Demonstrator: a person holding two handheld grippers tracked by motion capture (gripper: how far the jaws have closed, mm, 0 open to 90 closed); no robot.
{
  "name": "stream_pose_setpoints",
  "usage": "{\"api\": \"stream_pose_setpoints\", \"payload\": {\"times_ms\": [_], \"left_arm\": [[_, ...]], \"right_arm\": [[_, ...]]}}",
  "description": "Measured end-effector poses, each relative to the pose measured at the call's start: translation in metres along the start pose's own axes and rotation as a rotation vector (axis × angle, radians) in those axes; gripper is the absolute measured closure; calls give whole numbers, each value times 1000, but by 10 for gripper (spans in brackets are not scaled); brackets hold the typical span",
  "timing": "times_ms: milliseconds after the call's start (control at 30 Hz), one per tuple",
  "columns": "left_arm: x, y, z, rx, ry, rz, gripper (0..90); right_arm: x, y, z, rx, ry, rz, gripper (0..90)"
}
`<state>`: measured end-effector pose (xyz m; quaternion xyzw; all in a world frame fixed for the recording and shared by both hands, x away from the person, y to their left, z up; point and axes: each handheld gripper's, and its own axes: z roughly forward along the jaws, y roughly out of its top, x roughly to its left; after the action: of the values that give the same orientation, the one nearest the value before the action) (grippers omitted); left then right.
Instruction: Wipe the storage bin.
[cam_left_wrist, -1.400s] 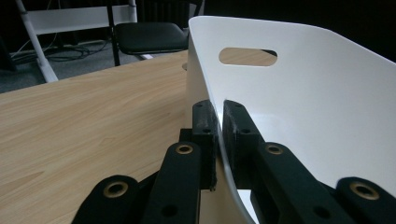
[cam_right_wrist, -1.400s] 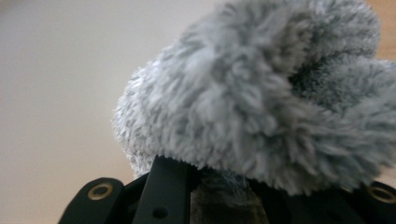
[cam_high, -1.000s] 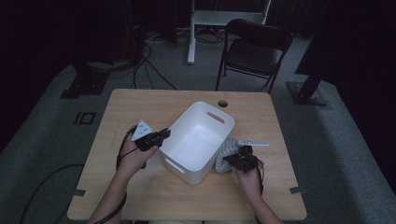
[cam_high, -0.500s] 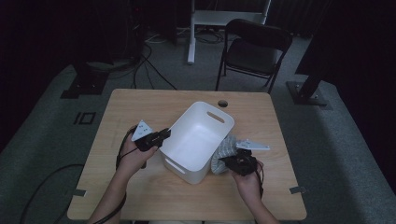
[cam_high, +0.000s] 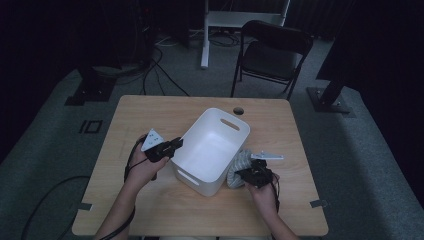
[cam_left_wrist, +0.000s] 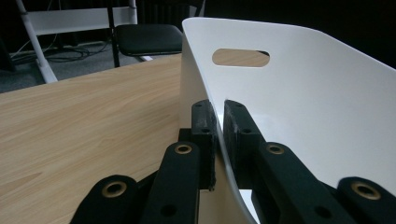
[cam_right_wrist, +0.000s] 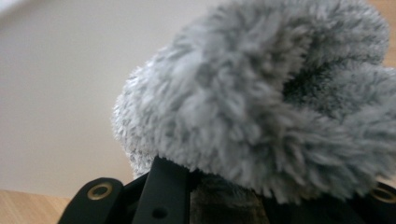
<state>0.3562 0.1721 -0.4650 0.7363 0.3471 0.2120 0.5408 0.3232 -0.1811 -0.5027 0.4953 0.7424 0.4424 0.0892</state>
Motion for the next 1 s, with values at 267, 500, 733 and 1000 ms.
{"api": "stream_pose_setpoints", "payload": {"times_ms": [267, 500, 733, 1000], "left_arm": [[0, 0, 0, 0, 4, 0, 831], [0, 0, 0, -5, 18, -15, 829], [-2, 0, 1, -6, 45, -6, 833], [0, 0, 1, -8, 17, -30, 832]], "right_arm": [[-8, -5, 13, 47, -26, 8, 766], [-7, -3, 8, 53, -8, 22, 767], [15, 4, -24, -27, 37, -48, 767], [38, 5, -37, -72, 68, -105, 767]]}}
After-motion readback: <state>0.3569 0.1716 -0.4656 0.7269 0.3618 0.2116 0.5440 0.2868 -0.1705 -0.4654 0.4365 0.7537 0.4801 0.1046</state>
